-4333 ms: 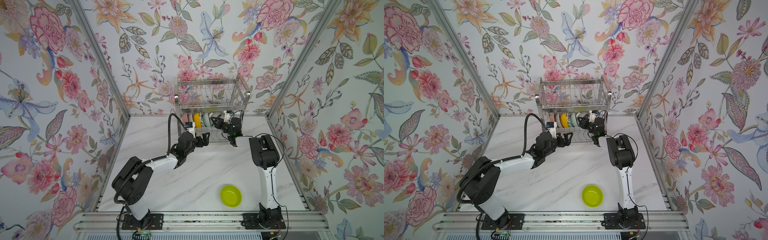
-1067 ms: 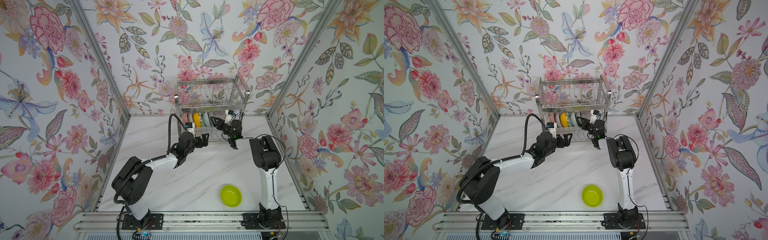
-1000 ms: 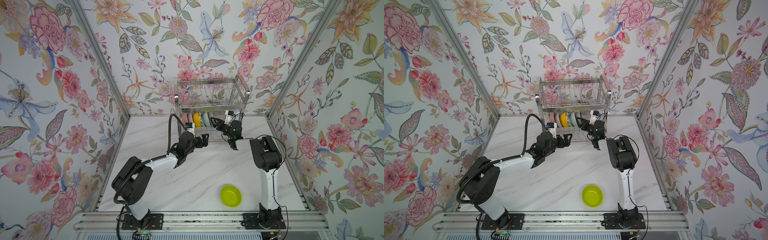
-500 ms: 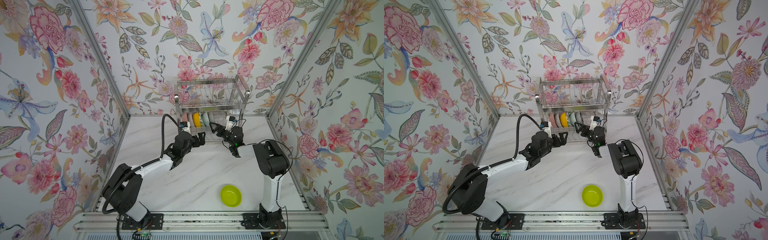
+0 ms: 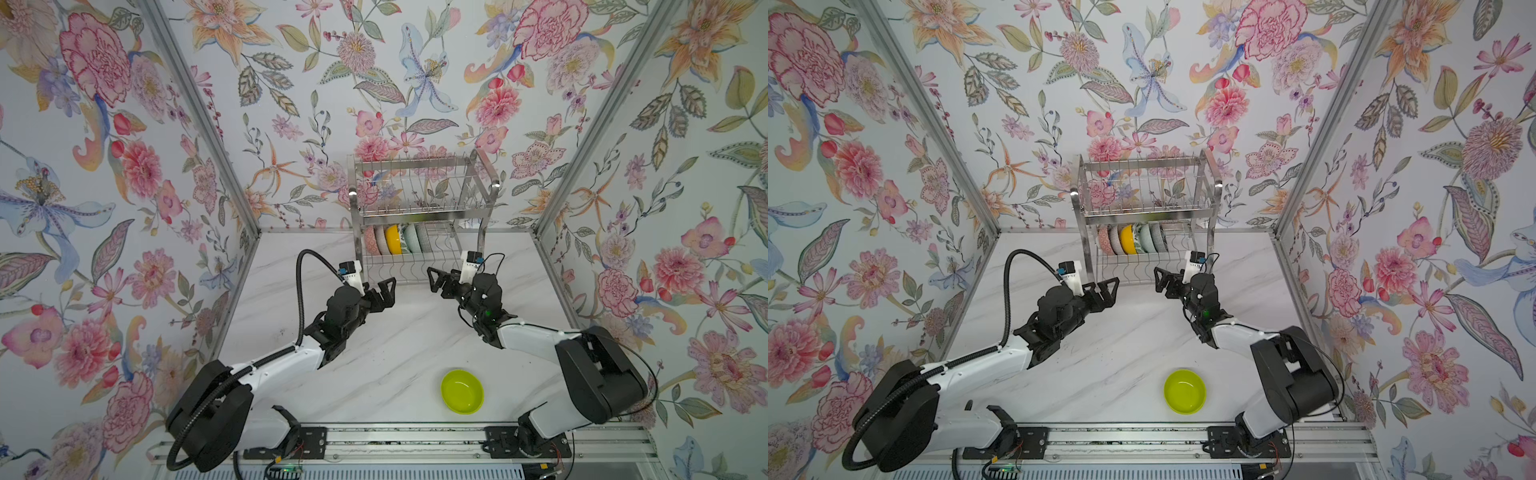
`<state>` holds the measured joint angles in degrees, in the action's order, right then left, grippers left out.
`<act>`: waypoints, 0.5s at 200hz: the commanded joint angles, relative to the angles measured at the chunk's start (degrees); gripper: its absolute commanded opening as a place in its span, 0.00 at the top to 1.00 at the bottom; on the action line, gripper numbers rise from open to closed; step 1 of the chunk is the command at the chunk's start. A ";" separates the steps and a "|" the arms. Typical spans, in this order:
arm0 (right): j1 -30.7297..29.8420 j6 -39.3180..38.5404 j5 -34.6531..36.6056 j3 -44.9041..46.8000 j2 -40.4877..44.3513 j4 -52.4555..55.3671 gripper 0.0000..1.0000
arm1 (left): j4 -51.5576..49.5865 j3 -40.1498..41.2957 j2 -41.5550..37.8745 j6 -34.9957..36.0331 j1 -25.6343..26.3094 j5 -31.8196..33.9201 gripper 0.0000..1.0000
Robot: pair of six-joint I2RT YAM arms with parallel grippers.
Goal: Load bowls into a dish rack
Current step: Rotate the dish rack at the top-center of the table.
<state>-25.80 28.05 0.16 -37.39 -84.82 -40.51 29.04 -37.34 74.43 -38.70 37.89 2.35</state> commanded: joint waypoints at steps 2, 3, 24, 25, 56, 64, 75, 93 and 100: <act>1.46 -3.01 12.30 4.34 9.21 12.78 0.01 | 3.78 1.95 -2.36 0.00 0.25 1.10 0.01; 1.63 -2.92 12.53 4.47 9.40 13.07 0.01 | 3.85 1.98 -2.36 -0.03 0.30 1.13 0.01; 6.58 -2.83 13.16 4.81 13.09 17.59 0.01 | 6.74 2.76 -1.16 -0.73 0.76 1.17 0.01; 6.83 -2.83 13.13 4.66 13.09 17.80 0.01 | 6.87 2.74 -1.06 -0.75 0.77 1.21 0.01; 12.79 -5.48 11.60 -1.02 9.17 20.82 0.01 | 9.45 1.67 2.14 -2.33 1.20 0.67 0.01; 13.93 -6.00 10.49 -2.52 7.61 20.42 0.01 | 9.95 1.66 2.38 -2.43 1.41 0.80 0.01; 15.19 -6.66 8.07 -4.03 5.07 18.62 0.01 | 10.02 1.66 2.34 -2.40 1.59 0.97 0.01; 16.00 -9.40 5.66 -5.67 1.32 13.64 0.06 | 9.09 1.85 1.59 -1.42 1.57 1.73 0.01; 16.02 -10.45 5.15 -6.52 -0.21 12.43 0.07 | 8.56 1.98 1.14 -0.77 1.62 2.27 0.01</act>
<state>-10.15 22.22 8.49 -40.95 -81.60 -24.10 36.21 -35.62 76.51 -40.38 39.03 2.39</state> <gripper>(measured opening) 0.943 0.989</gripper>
